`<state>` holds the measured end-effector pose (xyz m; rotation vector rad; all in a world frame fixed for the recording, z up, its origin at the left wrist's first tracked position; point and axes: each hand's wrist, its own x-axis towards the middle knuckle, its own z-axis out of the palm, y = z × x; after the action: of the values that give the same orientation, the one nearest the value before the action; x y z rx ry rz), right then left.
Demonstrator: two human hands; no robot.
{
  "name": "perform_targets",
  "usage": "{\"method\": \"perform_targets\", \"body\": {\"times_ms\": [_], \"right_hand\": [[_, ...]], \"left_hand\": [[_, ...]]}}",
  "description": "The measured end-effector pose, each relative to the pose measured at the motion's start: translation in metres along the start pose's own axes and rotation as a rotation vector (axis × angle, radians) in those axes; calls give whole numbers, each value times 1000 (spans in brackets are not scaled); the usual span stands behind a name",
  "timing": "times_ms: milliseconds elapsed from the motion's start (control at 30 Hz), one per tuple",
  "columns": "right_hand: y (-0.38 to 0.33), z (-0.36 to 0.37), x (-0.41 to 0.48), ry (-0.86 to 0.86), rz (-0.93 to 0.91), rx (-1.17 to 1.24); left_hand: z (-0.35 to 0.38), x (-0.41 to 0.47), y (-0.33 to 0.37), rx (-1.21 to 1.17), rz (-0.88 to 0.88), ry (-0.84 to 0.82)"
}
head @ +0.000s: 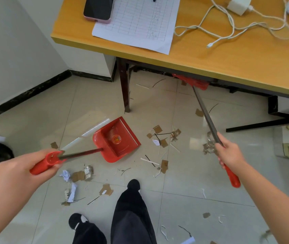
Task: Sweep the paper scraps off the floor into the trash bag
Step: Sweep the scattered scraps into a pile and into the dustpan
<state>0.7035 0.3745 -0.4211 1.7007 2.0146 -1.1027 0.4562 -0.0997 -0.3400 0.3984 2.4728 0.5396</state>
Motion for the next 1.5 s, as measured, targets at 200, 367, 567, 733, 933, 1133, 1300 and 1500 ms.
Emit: {"method": "perform_targets", "body": {"times_ms": [200, 367, 567, 733, 933, 1133, 1300, 1500], "right_hand": [[30, 0, -28, -70, 15, -19], [-13, 29, 8, -81, -13, -31], [-89, 56, 47, -127, -76, -177], [-87, 67, 29, -249, -60, -255], [-12, 70, -67, -342, -65, -393], [46, 40, -178, -434, -18, -433], [47, 18, -216, -364, -7, -245], [-11, 33, -173, -220, -48, -118]], "left_hand": [[2, 13, -16, 101, 9, 55], [-8, 15, 3, 234, 8, 92], [-14, 21, 42, 379, 10, 72], [-10, 14, 57, 418, -19, 100], [-11, 6, 54, 408, -22, 94], [-13, -3, 48, 366, 28, 52], [-12, -4, 49, 349, 38, 22], [-10, -4, 38, 369, 26, 33]]}}
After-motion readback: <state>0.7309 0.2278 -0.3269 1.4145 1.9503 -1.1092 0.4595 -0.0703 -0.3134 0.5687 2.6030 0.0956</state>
